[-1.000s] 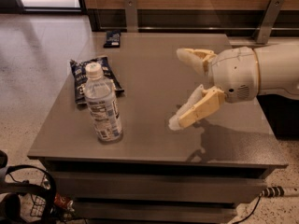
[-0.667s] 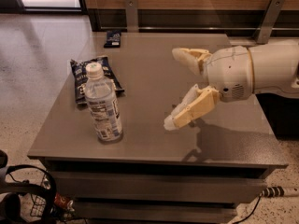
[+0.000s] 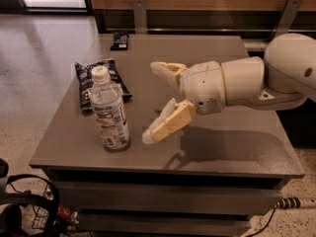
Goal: Move blue plastic bottle near rxbar blueberry
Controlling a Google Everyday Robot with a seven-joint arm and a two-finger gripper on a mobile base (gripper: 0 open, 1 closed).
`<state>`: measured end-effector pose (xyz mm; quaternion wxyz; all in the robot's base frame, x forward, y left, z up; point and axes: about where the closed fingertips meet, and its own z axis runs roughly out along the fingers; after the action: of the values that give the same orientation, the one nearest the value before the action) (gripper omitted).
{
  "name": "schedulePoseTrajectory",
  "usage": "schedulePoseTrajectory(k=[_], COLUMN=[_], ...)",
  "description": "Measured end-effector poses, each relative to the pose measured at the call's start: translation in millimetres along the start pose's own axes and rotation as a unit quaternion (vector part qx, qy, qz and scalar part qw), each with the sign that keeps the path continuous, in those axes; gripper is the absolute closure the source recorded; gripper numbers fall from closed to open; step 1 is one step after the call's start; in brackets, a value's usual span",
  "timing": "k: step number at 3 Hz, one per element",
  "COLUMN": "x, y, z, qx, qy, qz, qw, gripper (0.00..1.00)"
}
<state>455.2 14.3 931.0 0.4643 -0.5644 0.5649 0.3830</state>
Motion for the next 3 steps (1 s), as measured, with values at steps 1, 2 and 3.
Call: schedulePoseTrajectory(k=[1, 2, 3], x=[-3, -1, 6], y=[7, 15, 23], z=[29, 58, 83], qx=[-0.027, -0.055, -0.083], qy=[-0.039, -0.071, -0.092], qz=[-0.001, 0.003, 0.008], qw=[0.9989, 0.9959, 0.9922], gripper=[0.0, 0.0, 0.0])
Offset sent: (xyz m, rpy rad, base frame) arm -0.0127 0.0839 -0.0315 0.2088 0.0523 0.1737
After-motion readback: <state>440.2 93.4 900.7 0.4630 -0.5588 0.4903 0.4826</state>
